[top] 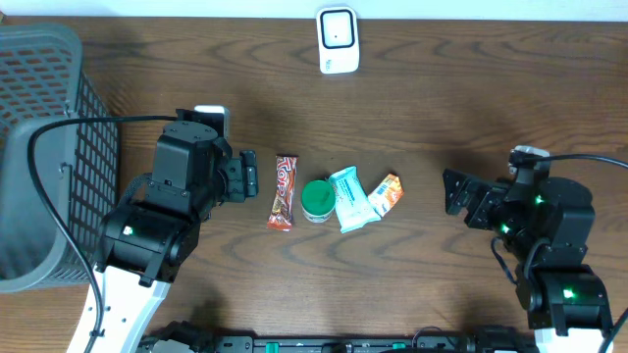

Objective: Scan the item barcode

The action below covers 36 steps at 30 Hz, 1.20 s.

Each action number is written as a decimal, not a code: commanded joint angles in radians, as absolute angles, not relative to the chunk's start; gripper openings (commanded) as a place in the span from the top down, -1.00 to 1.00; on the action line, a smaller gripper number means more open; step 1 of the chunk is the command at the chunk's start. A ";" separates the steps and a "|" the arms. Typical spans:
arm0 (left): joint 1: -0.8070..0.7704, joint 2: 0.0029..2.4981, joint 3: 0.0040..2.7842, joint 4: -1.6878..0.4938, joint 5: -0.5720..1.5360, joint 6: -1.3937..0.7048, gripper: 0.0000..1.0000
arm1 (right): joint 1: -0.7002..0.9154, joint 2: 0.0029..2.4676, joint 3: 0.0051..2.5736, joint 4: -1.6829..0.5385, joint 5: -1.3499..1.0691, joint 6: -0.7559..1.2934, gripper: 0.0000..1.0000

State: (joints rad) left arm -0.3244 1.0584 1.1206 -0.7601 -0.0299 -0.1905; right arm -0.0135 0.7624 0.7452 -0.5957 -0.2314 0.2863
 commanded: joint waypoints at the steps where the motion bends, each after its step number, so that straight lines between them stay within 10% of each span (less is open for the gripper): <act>1: -0.324 1.058 1.130 -0.764 -0.042 -0.204 -0.65 | -0.011 0.765 0.756 -0.610 -0.271 0.148 -0.99; 36: -0.324 1.058 1.130 -0.763 -0.042 -0.204 -0.65 | 0.335 1.436 0.689 -0.315 -0.179 -0.316 -0.99</act>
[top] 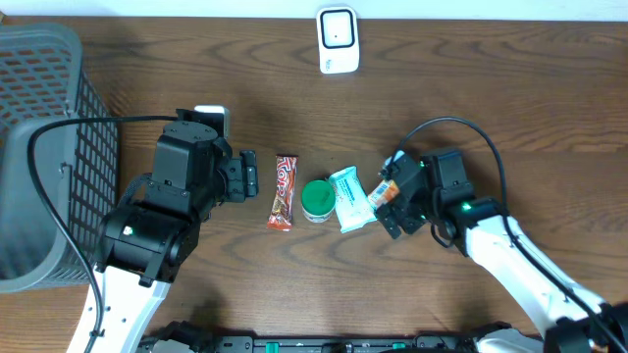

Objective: Scan the item barcode

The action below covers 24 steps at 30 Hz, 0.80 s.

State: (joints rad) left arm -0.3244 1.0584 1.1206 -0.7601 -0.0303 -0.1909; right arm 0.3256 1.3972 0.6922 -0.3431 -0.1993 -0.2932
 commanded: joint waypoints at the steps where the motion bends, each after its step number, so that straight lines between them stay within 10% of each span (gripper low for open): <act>1: -0.324 1.058 1.130 -0.763 -0.042 -0.204 -0.65 | 0.335 1.454 0.689 -0.294 -0.175 -0.315 -0.99; 7: -0.324 1.058 1.130 -0.763 -0.042 -0.204 -0.65 | 0.336 1.523 0.689 -0.239 -0.128 -0.307 -0.97; 19: -0.324 1.058 1.130 -0.763 -0.042 -0.204 -0.65 | 0.336 1.518 0.693 -0.193 -0.109 -0.282 -0.31; 24: -0.324 1.058 1.130 -0.763 -0.042 -0.204 -0.65 | 0.335 1.517 0.694 -0.189 -0.110 -0.242 -0.44</act>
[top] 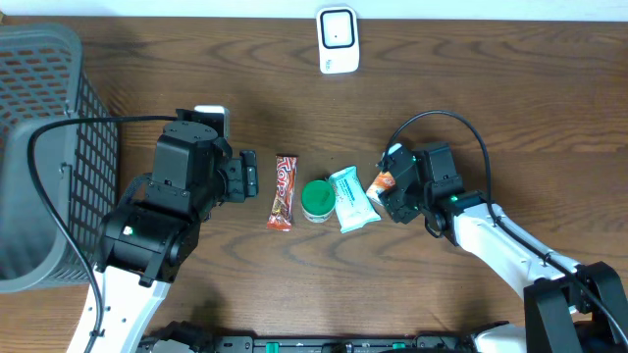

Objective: Scan the item barcode

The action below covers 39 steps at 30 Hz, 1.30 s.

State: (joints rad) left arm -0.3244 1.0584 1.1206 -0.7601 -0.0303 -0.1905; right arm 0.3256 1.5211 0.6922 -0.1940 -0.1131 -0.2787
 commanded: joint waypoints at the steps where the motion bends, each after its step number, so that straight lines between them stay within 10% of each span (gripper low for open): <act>1: -0.324 1.058 1.130 -0.763 -0.042 -0.204 -0.66 | 0.335 1.517 0.694 -0.186 -0.110 -0.208 -0.26; 9: -0.324 1.058 1.130 -0.763 -0.042 -0.204 -0.65 | 0.350 1.511 0.715 -0.172 -0.142 -0.047 0.89; 39: -0.324 1.058 1.130 -0.763 -0.042 -0.204 -0.65 | 0.436 1.601 0.726 -0.149 -0.185 0.360 0.97</act>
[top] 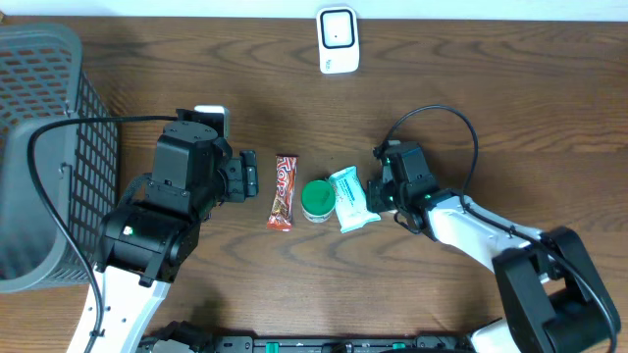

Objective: Scan the item barcode

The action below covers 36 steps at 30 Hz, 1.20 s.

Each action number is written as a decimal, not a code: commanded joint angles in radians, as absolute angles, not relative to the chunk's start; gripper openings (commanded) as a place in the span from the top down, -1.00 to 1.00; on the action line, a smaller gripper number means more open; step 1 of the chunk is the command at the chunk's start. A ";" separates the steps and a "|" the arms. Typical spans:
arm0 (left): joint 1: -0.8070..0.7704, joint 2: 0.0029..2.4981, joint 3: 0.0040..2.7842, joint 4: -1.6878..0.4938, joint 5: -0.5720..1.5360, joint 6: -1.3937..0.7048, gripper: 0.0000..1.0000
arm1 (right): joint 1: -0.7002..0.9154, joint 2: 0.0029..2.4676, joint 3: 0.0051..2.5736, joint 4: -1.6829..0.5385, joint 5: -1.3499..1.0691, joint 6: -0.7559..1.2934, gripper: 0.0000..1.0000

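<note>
The white barcode scanner [338,41] stands at the table's far edge. Several items lie in a row mid-table: a red candy bar [284,192], a green round tub [317,199] and a teal-and-white packet [351,199]. My right gripper [380,190] is down at the right end of the row, up against the teal packet, and covers whatever lies under it. Its jaws cannot be made out from above. My left gripper [249,175] rests just left of the candy bar, holding nothing, its finger gap unclear.
A grey mesh basket [39,147] fills the left edge of the table. The right arm's cable loops over the wood behind the right gripper. Bare wood lies between the item row and the scanner.
The right gripper has shifted a little left and now covers the orange packet that showed at its tip before. The left arm and the other items have not moved.
The right arm first sat folded at the right edge, with the orange packet lying free at the row's right end. Then its gripper was beside that packet, then over it with part of the packet showing. Now the packet is hidden beneath the gripper.
</note>
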State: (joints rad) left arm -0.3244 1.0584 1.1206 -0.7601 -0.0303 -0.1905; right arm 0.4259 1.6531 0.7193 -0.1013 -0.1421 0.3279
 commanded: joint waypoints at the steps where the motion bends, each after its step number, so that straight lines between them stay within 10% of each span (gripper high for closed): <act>1: -0.324 1.058 1.130 -0.763 -0.042 -0.204 -0.65 | 0.436 1.571 0.726 -0.205 -0.180 0.358 0.97; 11: -0.324 1.058 1.130 -0.763 -0.042 -0.204 -0.65 | 0.435 1.288 0.726 -0.550 0.244 0.351 0.97; 18: -0.324 1.058 1.130 -0.763 -0.042 -0.204 -0.65 | 0.455 1.243 0.723 -0.412 -0.150 0.374 0.97; 36: -0.324 1.058 1.130 -0.763 -0.042 -0.204 -0.65 | 0.503 1.548 0.723 -0.458 0.067 0.472 0.97</act>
State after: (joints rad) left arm -0.3244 1.0584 1.1206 -0.7601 -0.0326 -0.1905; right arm 0.4950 1.5494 0.7189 -0.4381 -0.0517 0.4515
